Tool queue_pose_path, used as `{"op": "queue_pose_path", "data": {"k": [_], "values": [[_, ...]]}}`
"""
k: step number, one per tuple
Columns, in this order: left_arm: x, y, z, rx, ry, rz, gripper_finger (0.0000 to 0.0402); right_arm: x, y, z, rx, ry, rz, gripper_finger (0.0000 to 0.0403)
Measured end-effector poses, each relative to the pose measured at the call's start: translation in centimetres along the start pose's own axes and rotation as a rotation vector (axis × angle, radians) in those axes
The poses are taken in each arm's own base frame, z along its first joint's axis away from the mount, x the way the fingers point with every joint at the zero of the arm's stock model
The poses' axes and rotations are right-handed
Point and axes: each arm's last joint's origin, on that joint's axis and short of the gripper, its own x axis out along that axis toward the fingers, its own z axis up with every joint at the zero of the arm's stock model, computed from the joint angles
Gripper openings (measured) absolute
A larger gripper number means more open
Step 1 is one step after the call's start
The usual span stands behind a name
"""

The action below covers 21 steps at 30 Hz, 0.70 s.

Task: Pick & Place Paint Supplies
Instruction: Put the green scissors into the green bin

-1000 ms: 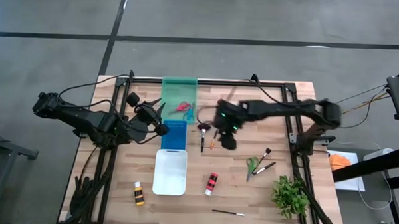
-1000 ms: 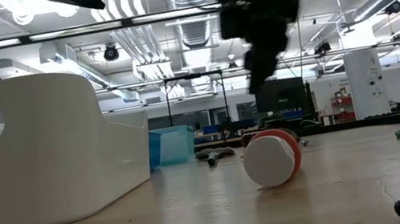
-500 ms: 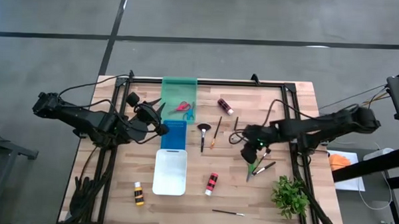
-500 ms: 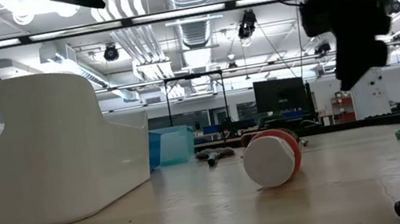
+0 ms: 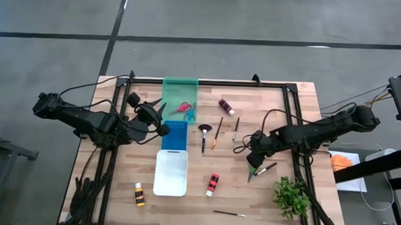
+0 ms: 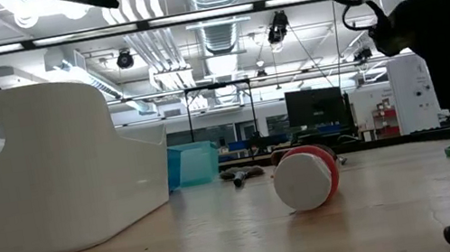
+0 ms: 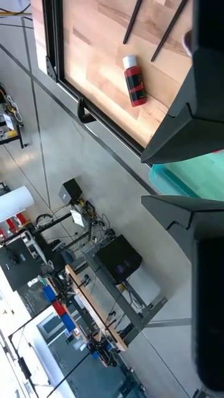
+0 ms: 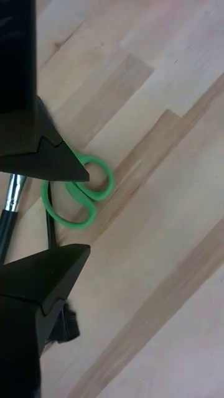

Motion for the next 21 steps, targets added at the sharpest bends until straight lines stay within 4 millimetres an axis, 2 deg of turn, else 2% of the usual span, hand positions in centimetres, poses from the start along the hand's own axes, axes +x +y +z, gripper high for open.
{"op": "queue_pose_path", "data": {"k": [7, 11, 21], "values": [[0.0, 0.0, 0.0, 0.0, 0.0, 0.0, 0.01, 1.0, 1.1, -0.5, -0.024, 0.055, -0.057, 0.0172], [0.0, 0.0, 0.0, 0.0, 0.0, 0.0, 0.01, 1.5, 1.2, -1.0, -0.023, 0.088, -0.116, 0.0172], [0.0, 0.0, 0.0, 0.0, 0.0, 0.0, 0.01, 2.0, 1.5, -1.2, -0.024, 0.094, -0.139, 0.0172]]}}
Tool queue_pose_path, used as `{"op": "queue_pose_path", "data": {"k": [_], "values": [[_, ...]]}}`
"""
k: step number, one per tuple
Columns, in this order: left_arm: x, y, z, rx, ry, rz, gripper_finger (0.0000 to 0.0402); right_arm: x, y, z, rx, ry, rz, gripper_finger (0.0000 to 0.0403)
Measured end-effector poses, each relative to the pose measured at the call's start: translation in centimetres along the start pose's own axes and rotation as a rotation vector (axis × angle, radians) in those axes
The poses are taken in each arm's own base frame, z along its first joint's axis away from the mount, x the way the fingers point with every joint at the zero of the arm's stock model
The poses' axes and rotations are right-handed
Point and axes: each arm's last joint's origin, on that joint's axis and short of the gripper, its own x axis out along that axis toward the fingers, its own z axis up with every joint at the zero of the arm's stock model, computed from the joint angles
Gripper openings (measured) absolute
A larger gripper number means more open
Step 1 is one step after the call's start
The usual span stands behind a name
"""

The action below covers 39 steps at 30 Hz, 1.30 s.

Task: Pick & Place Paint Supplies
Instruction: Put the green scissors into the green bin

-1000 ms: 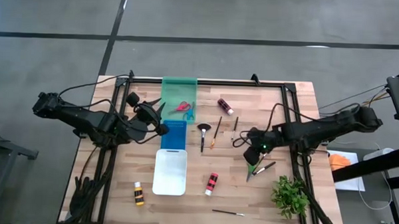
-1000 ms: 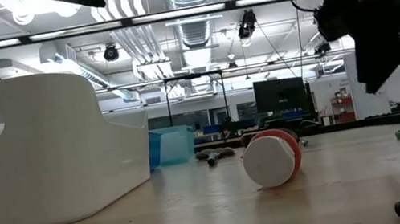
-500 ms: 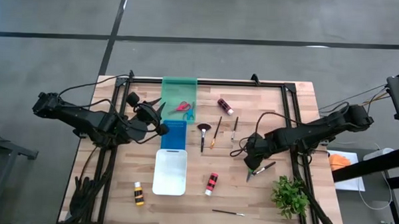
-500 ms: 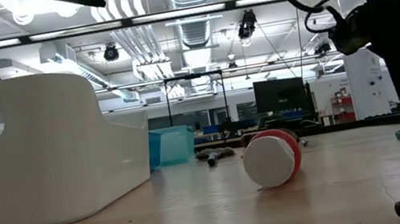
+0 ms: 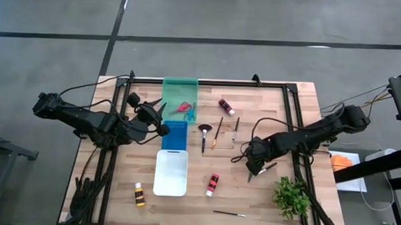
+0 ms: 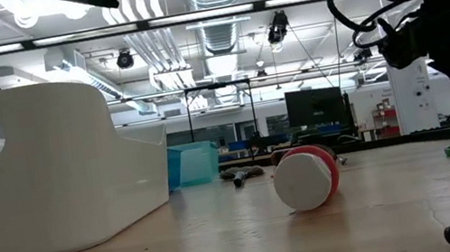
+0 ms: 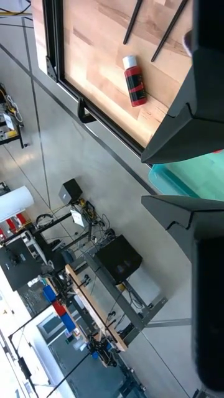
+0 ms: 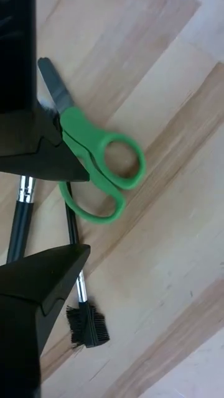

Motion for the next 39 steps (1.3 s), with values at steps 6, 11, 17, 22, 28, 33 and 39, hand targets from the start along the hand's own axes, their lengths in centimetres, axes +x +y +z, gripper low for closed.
{"op": "queue_pose_path", "data": {"k": [6, 11, 17, 22, 28, 33, 39], "values": [[0.0, 0.0, 0.0, 0.0, 0.0, 0.0, 0.01, 0.6, 0.1, 0.0, -0.004, 0.012, -0.028, 0.0172], [0.0, 0.0, 0.0, 0.0, 0.0, 0.0, 0.01, 1.2, 0.2, 0.1, -0.017, 0.024, -0.053, 0.0172], [0.0, 0.0, 0.0, 0.0, 0.0, 0.0, 0.01, 1.4, 0.2, 0.1, -0.024, 0.027, -0.06, 0.0172], [0.0, 0.0, 0.0, 0.0, 0.0, 0.0, 0.01, 1.4, 0.3, 0.1, -0.024, 0.026, -0.056, 0.0172], [0.0, 0.0, 0.0, 0.0, 0.0, 0.0, 0.01, 1.7, 0.3, 0.1, -0.024, 0.033, -0.072, 0.0172], [0.0, 0.0, 0.0, 0.0, 0.0, -0.001, 0.01, 2.3, 0.4, 0.1, -0.034, 0.047, -0.099, 0.0171], [0.0, 0.0, 0.0, 0.0, 0.0, -0.001, 0.01, 2.6, 0.5, 0.2, -0.055, 0.06, -0.101, 0.0139]]}}
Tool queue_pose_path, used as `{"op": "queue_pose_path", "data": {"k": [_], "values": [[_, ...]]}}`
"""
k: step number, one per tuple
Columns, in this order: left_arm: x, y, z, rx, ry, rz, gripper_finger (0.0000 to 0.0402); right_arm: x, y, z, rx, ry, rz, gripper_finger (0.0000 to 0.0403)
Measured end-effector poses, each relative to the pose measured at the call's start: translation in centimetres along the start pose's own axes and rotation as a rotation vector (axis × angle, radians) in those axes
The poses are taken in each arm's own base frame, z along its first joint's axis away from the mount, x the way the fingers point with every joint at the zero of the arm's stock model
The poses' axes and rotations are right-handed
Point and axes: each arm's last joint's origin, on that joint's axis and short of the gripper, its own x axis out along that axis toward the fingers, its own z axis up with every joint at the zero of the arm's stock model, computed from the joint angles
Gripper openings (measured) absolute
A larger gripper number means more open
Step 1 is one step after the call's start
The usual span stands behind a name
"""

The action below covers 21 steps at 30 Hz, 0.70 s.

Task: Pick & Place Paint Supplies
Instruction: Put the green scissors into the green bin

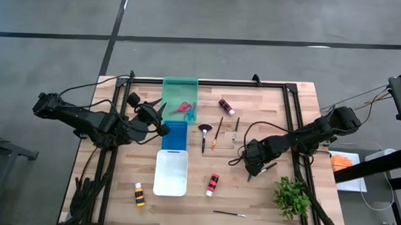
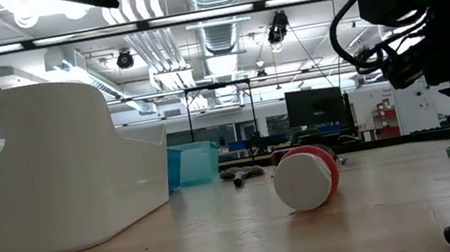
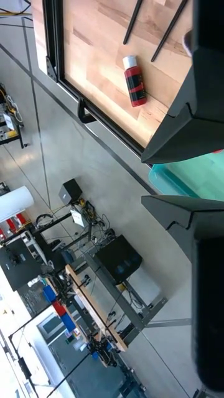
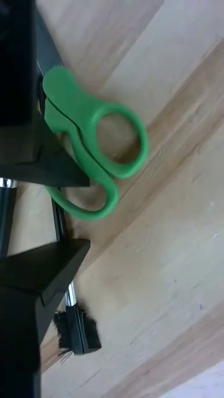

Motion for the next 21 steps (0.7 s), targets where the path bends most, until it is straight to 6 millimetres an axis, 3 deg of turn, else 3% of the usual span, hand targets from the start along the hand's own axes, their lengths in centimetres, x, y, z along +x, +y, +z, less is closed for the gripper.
{"op": "queue_pose_path", "data": {"k": [7, 15, 21], "values": [[0.0, 0.0, 0.0, 0.0, 0.0, 0.0, 0.01, -0.1, 0.2, 0.1, -0.038, -0.005, 0.038, 0.0024], [0.0, 0.0, 0.0, -0.003, -0.001, 0.0, 0.01, -0.4, 0.4, 0.2, -0.055, -0.053, 0.042, 0.0012], [0.0, 0.0, 0.0, -0.003, -0.001, 0.0, 0.01, -2.6, 1.1, 0.8, -0.097, -0.166, 0.097, 0.0011]]}}
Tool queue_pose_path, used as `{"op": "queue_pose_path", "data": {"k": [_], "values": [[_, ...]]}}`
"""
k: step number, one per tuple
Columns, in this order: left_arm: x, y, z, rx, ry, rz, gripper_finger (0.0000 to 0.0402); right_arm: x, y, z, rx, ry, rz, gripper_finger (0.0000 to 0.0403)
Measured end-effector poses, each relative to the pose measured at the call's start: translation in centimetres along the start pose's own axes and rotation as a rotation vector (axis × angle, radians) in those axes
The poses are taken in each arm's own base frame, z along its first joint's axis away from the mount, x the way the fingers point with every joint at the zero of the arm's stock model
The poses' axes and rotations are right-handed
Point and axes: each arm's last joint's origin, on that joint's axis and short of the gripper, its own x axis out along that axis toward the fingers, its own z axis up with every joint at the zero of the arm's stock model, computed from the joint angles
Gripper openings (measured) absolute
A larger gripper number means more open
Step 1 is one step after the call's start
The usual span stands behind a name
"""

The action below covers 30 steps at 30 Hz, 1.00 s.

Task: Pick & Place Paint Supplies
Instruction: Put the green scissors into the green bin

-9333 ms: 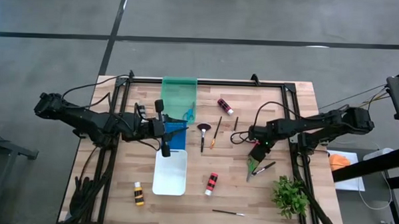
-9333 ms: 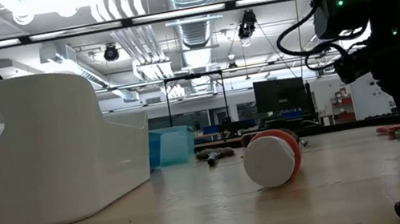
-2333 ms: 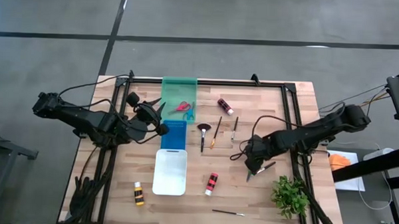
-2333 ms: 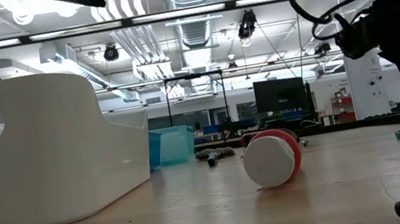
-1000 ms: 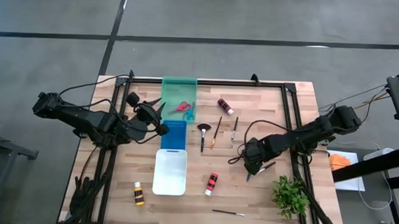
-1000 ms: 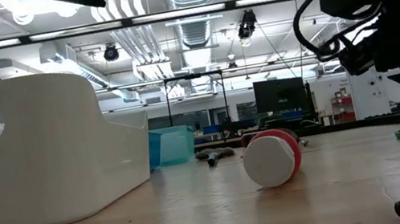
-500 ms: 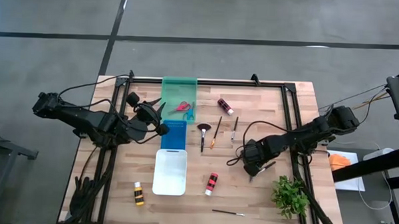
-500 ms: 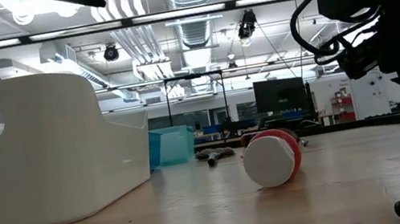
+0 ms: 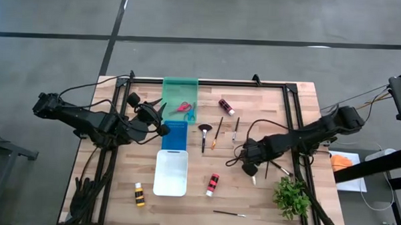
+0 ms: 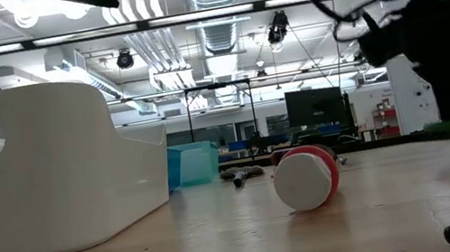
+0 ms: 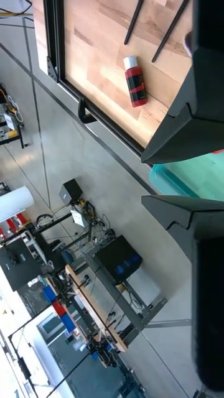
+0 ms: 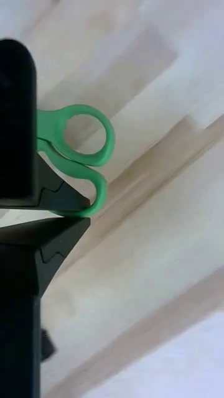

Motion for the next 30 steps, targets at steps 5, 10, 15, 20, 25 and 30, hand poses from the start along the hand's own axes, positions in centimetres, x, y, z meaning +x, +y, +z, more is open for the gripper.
{"op": "queue_pose_path", "data": {"k": [5, 10, 15, 20, 25, 30], "values": [[0.0, 0.0, 0.0, -0.001, 0.0, 0.0, 0.01, -2.2, 0.4, 1.7, -0.044, -0.141, 0.058, 0.001], [0.0, 0.0, 0.0, -0.004, -0.002, 0.0, 0.01, -3.8, 0.4, 4.1, -0.093, -0.307, 0.117, 0.001], [0.0, 0.0, 0.1, -0.006, -0.003, 0.001, 0.01, -3.8, -0.2, 6.7, -0.152, -0.409, 0.129, 0.001], [0.0, 0.0, 0.1, 0.012, -0.003, 0.001, 0.01, -3.5, -1.2, 9.9, -0.158, -0.553, 0.149, 0.001], [0.0, 0.0, 0.1, 0.016, -0.002, 0.002, 0.01, -3.7, -2.8, 13.7, -0.164, -0.729, 0.221, 0.0009], [0.0, 0.0, 0.1, 0.02, -0.002, 0.002, 0.01, -4.3, -4.5, 18.3, -0.162, -0.816, 0.28, 0.0009]]}}
